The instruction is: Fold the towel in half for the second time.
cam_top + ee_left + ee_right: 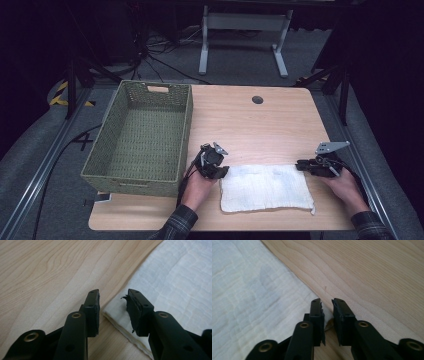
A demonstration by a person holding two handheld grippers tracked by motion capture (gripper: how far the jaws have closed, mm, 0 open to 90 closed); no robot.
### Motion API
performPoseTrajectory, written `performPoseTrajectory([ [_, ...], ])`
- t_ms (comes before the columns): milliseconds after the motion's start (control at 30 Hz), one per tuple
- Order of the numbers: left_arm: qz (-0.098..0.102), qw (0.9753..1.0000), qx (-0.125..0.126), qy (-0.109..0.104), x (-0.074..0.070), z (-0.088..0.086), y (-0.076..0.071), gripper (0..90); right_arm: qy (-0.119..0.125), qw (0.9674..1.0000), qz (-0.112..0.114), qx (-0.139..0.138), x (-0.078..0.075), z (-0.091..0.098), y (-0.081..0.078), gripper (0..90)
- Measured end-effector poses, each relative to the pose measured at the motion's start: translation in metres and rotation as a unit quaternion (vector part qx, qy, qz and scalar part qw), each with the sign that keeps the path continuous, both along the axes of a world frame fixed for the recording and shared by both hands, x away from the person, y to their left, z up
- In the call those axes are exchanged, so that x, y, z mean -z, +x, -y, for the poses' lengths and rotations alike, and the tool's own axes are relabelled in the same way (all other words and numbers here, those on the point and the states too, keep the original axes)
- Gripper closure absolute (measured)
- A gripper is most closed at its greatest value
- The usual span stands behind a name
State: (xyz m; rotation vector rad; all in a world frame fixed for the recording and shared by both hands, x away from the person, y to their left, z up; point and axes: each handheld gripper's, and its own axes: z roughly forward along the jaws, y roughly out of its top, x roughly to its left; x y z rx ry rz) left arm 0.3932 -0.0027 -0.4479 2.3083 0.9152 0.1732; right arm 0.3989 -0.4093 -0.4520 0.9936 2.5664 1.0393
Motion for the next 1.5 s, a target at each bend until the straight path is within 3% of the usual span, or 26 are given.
performPoseTrajectory([
  [133, -0.007, 1.0, -0.002, 0.005, 0.004, 0.001, 0.001, 64.9, 0.0, 1.0, -0.002, -0.005, 0.0, -0.001, -0.001, 85.9],
  [367, 0.0, 0.9997, 0.021, 0.008, 0.005, 0.005, -0.001, 82.6, -0.006, 1.0, 0.003, -0.002, -0.001, -0.002, -0.001, 87.3],
  [533, -0.002, 0.9998, 0.02, -0.005, -0.001, 0.005, 0.0, 84.3, -0.002, 0.9999, 0.012, 0.01, -0.006, 0.002, 0.002, 87.4],
  [767, 0.042, 0.9982, -0.007, -0.042, -0.016, 0.002, 0.003, 84.3, 0.008, 0.9989, 0.039, 0.025, -0.021, 0.009, 0.012, 87.4],
  [933, 0.049, 0.9976, -0.005, -0.05, -0.022, 0.0, -0.001, 84.3, 0.016, 0.9974, 0.062, 0.032, -0.035, 0.012, 0.015, 87.4],
  [1200, 0.064, 0.9958, 0.016, -0.063, -0.031, -0.004, -0.019, 84.2, 0.023, 0.9972, 0.068, 0.02, -0.036, 0.017, -0.01, 87.3],
  [1500, 0.073, 0.9947, 0.035, -0.063, -0.035, -0.008, -0.038, 84.1, 0.026, 0.9971, 0.071, 0.008, -0.038, 0.016, -0.028, 87.2],
])
